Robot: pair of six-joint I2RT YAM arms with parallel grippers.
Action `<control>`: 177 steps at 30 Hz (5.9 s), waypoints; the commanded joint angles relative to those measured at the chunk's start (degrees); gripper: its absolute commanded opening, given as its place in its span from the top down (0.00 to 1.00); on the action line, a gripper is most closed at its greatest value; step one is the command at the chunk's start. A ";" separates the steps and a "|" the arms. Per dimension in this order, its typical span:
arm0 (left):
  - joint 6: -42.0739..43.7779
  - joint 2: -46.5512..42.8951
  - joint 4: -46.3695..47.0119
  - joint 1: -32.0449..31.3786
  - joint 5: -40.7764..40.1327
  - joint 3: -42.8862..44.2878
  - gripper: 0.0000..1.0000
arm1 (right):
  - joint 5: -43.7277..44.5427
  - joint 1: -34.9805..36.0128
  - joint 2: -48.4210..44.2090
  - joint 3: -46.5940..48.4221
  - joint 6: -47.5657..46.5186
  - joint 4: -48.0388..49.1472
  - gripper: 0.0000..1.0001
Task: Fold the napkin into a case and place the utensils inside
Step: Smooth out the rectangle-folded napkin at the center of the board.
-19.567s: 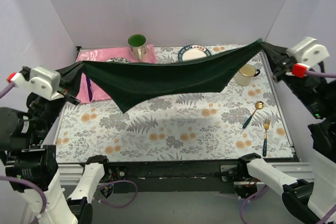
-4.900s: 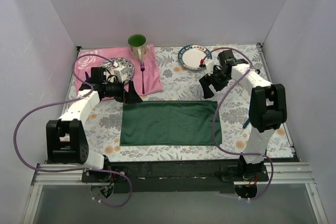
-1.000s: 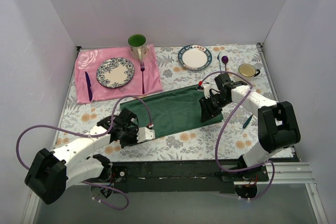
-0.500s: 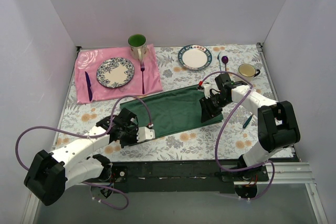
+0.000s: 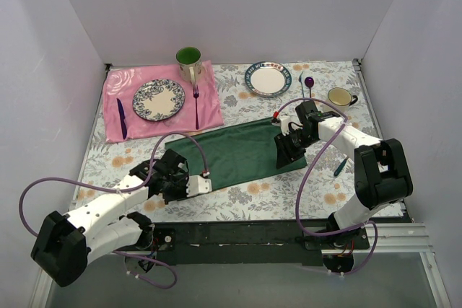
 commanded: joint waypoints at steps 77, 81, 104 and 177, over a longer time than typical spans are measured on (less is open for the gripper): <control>-21.86 20.95 14.05 12.13 10.31 7.80 0.02 | 5.42 4.59 12.47 9.09 -5.74 -1.82 0.33; -22.21 19.19 12.21 9.85 10.67 7.53 0.02 | 5.51 4.59 11.77 6.80 -5.92 -1.38 0.33; -62.95 13.04 32.20 20.04 35.35 21.61 0.02 | -6.97 3.27 2.35 26.38 2.58 2.30 0.05; -96.30 48.36 75.83 43.24 43.89 2.26 0.02 | -30.79 -17.38 35.41 19.63 -7.41 -4.11 0.07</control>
